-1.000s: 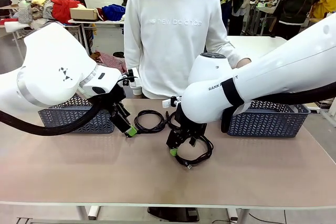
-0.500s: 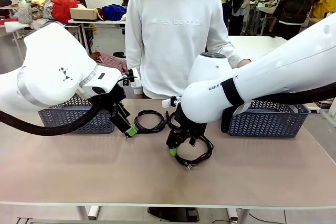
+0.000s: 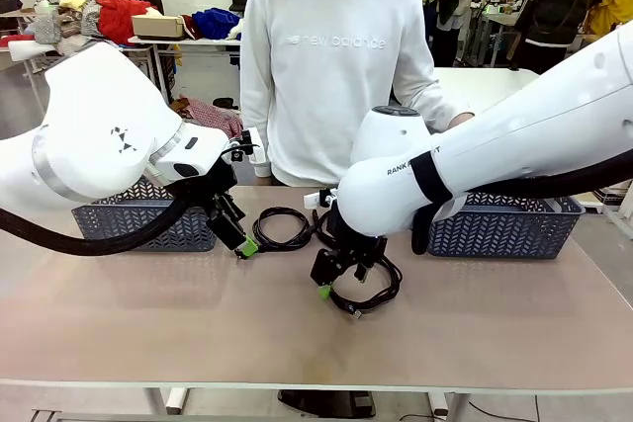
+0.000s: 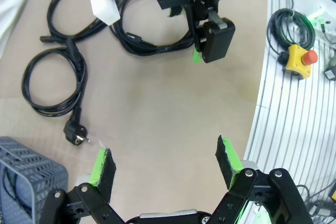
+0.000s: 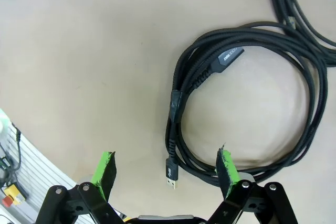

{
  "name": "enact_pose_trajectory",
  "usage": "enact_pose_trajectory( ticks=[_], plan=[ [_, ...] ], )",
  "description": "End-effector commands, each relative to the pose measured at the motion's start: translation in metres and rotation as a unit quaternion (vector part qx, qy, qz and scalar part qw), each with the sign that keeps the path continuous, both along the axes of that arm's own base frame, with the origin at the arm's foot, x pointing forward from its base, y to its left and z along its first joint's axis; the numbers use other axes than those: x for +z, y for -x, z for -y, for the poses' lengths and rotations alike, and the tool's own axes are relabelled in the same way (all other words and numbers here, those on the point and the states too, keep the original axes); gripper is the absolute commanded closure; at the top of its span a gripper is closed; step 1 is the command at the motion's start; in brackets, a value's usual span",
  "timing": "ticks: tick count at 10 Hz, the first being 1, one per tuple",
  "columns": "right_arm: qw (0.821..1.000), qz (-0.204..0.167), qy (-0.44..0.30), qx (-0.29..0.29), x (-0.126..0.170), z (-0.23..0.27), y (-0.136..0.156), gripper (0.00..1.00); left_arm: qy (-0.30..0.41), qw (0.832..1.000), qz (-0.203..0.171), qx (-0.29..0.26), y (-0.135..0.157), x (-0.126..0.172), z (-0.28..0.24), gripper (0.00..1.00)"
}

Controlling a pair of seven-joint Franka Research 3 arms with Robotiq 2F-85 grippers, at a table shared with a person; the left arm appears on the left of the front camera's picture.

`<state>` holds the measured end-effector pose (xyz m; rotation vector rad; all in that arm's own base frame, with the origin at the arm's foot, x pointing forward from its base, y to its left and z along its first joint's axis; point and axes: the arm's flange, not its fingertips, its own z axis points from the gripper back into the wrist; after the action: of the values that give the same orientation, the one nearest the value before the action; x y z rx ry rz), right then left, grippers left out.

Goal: Organize the cables according to human instructions.
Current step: Pick up a bundle of cables and place it in the basket indicated by the human.

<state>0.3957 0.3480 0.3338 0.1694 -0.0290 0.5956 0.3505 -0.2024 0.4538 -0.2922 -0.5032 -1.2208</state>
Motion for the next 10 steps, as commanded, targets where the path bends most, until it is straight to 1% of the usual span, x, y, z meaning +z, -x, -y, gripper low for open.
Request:
enact_pose_trajectory(
  ticks=[1,5,10],
  plan=[
    [1.000,0.000,0.018,-0.016,-0.006,-0.016,-0.007,0.00,0.000,1.000,0.001,0.003,0.001,-0.002,-0.002,0.00],
    [0.999,0.016,0.041,-0.013,-0.016,-0.030,-0.011,0.00,0.000,1.000,0.001,0.003,0.001,-0.002,-0.002,0.00],
    [0.998,0.027,0.052,-0.033,-0.025,-0.039,-0.020,0.00,0.000,1.000,0.001,0.003,0.001,-0.002,-0.002,0.00]
  ],
)
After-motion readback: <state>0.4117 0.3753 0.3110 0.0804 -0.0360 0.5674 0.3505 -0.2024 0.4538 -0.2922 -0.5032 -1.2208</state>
